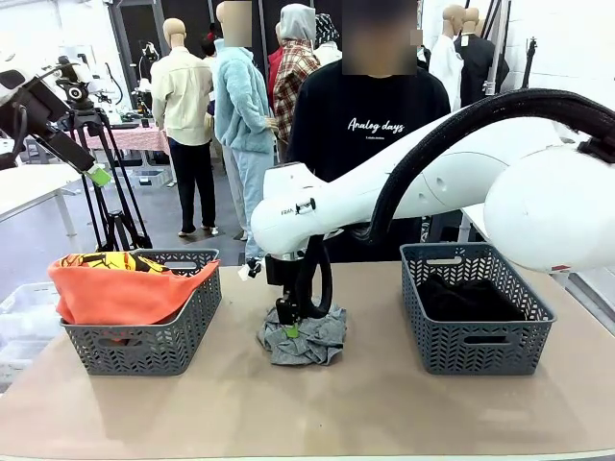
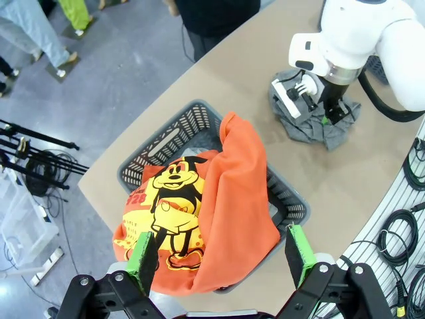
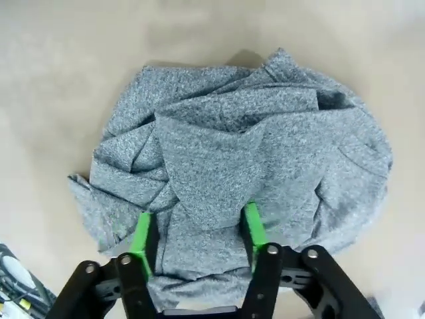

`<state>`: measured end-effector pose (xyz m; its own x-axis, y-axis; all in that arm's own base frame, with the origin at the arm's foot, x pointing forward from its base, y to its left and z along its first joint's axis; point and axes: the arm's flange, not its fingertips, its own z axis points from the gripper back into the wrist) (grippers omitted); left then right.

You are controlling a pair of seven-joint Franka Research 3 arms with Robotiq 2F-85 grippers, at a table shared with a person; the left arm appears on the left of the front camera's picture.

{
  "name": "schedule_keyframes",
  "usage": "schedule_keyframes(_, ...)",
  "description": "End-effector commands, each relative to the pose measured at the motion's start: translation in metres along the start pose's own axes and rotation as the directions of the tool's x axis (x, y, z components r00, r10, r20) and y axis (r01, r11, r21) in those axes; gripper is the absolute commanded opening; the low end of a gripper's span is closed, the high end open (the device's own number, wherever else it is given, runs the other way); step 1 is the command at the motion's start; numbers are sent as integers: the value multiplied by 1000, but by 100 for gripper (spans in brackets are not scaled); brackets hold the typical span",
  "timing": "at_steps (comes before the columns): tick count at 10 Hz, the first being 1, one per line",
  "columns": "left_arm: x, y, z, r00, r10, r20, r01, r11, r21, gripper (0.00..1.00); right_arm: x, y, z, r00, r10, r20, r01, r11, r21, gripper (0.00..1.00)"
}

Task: Sort the tops and bottoms.
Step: Lift clothes from the center of the table with your right hand.

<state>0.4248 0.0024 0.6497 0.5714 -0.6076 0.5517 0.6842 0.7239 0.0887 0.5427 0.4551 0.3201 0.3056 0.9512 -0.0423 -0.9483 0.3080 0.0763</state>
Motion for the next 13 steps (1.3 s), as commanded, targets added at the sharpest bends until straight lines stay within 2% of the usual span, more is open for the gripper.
schedule_keyframes(1, -2, -1, -1, 1000, -3, 4, 3, 1000, 11, 100, 1, 0, 1, 999, -22, -31, 21, 1000, -18, 11)
schedule_keyframes(2, -2, -1, -1, 1000, -3, 4, 3, 1000, 11, 100, -1, -1, 4, 999, -28, -19, 28, 999, -17, 0)
schedule_keyframes(6, -2, -1, -1, 1000, -3, 4, 3, 1000, 11, 100, -5, -2, 4, 999, -42, 14, 42, 998, 41, 0)
schedule_keyframes(8, -2, -1, -1, 1000, -3, 4, 3, 1000, 11, 100, -17, -5, 24, 990, -78, 120, 68, 994, 81, 0)
schedule_keyframes(9, -2, -1, -1, 1000, -3, 4, 3, 1000, 11, 100, -33, -7, 52, 974, -121, 194, 112, 992, 57, 0)
schedule_keyframes(11, -2, -1, -1, 1000, -3, 4, 3, 1000, 11, 100, -85, -9, 127, 912, -208, 353, 236, 971, -39, 0)
schedule_keyframes(13, -2, -1, -1, 1000, -3, 4, 3, 1000, 11, 100, -126, 1, 183, 879, -236, 414, 322, 934, -153, 0)
